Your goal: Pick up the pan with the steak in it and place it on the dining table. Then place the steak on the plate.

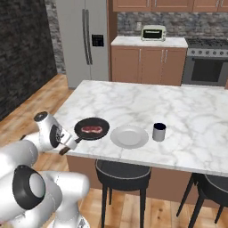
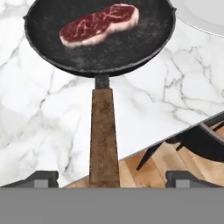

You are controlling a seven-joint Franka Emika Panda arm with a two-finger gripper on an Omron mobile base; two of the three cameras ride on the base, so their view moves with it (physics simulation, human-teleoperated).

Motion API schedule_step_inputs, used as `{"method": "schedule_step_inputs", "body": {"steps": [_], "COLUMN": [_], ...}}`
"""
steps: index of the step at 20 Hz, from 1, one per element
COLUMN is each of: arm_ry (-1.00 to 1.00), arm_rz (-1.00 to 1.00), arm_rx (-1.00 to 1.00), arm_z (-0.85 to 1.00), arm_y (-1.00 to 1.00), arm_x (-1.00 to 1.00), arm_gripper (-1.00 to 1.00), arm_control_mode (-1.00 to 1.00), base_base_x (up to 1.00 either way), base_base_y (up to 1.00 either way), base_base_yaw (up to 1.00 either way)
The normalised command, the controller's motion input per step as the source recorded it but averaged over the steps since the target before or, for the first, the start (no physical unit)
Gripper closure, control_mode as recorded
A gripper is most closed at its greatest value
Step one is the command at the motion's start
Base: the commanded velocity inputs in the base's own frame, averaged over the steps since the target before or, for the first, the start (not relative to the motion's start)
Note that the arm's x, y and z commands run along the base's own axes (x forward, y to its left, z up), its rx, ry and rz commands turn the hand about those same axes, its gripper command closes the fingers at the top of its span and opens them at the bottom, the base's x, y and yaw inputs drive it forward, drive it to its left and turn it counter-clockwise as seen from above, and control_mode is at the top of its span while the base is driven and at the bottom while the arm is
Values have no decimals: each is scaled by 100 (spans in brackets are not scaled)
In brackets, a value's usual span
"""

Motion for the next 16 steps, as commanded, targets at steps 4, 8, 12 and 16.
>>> {"method": "schedule_step_inputs", "body": {"steps": [4, 8, 12, 16], "arm_ry": [1, 5, 6, 7], "arm_rz": [-13, -19, -21, -19], "arm_rx": [3, 7, 10, 14], "arm_z": [58, 49, 38, 37], "arm_y": [-4, -15, -17, -11], "arm_x": [-4, 16, 15, 23], "arm_gripper": [-100, -100, -100, -100], "arm_control_mode": [-100, -100, -100, -100], "base_base_x": [0, 0, 0, 0], "base_base_y": [0, 0, 0, 0], "base_base_yaw": [0, 0, 0, 0]}}
